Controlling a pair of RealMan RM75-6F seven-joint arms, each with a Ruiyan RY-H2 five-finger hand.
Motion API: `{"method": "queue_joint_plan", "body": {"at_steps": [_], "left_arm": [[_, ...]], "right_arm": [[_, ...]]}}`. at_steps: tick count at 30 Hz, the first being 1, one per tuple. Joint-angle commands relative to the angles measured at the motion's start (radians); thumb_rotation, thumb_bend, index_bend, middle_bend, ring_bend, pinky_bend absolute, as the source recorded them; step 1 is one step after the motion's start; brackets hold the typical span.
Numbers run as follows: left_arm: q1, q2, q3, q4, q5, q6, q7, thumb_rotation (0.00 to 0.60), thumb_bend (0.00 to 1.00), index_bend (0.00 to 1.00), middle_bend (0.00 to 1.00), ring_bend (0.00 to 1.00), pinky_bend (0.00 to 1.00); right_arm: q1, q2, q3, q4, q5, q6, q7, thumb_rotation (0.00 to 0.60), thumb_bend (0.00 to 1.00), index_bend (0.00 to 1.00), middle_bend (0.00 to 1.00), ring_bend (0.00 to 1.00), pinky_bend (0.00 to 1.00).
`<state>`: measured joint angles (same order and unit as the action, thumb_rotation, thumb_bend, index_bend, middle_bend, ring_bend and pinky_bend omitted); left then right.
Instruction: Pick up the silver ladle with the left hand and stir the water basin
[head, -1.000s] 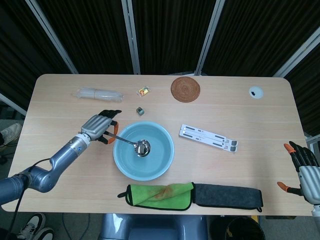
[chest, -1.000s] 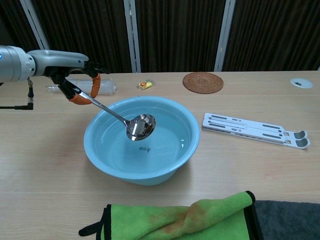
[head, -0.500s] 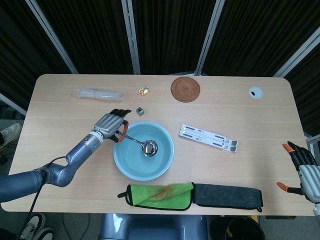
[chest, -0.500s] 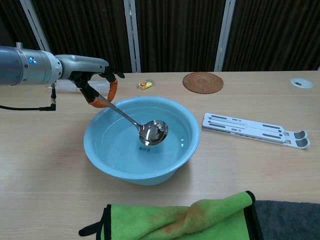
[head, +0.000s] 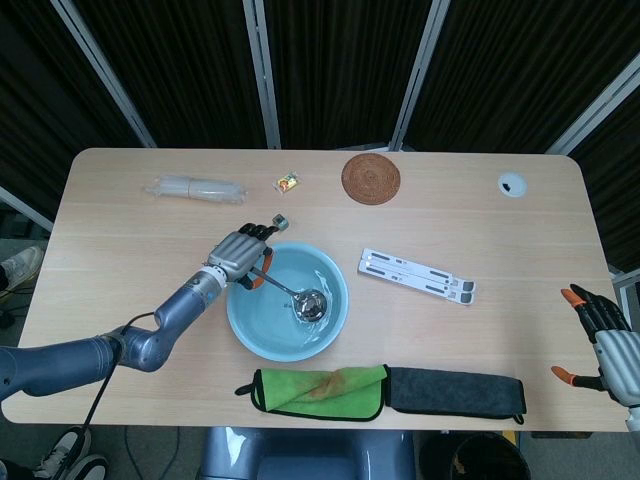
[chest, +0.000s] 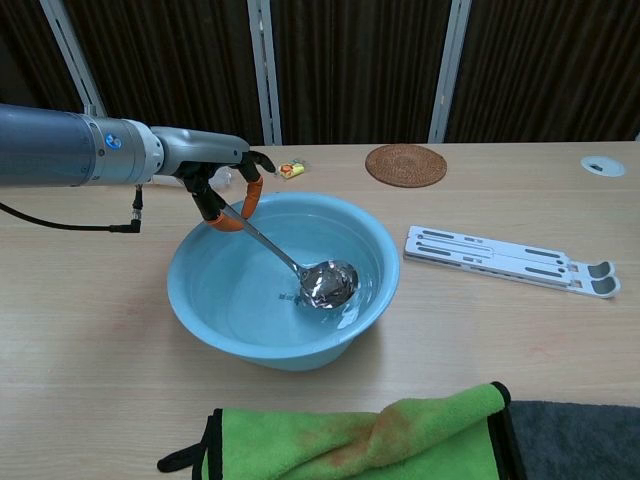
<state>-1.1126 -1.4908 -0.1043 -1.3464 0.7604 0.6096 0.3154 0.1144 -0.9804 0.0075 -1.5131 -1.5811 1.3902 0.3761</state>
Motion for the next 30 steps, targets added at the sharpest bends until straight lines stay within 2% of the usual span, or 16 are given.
{"method": "queue_joint_plan", "body": {"at_steps": [1, 12, 21, 30], "left_arm": [[-0.005, -0.002, 0.006, -0.008, -0.008, 0.009, 0.012, 0.600, 0.41, 0.57, 0.00, 0.00, 0.00], [-0.016, 0.015, 0.023, -0.057, -0.046, 0.031, 0.041, 0.600, 0.41, 0.57, 0.00, 0.00, 0.00], [0.017, 0.141, 0.014, -0.203, -0.029, 0.064, 0.001, 0.600, 0.41, 0.57, 0.00, 0.00, 0.00], [0.036, 0.213, 0.015, -0.283, -0.013, 0.080, -0.018, 0.600, 0.41, 0.57, 0.00, 0.00, 0.00]], "right_arm": [[0.000, 0.001, -0.001, 0.001, -0.001, 0.002, 0.003, 0.600, 0.02, 0.01, 0.00, 0.00, 0.00], [-0.006, 0.000, -0.004, 0.008, -0.008, 0.021, 0.008, 0.600, 0.02, 0.01, 0.00, 0.00, 0.00], [-0.002, -0.016, -0.003, -0.005, 0.006, 0.010, -0.053, 0.600, 0.02, 0.01, 0.00, 0.00, 0.00], [-0.003, -0.025, -0.007, -0.019, 0.003, 0.011, -0.097, 0.600, 0.02, 0.01, 0.00, 0.00, 0.00]]}}
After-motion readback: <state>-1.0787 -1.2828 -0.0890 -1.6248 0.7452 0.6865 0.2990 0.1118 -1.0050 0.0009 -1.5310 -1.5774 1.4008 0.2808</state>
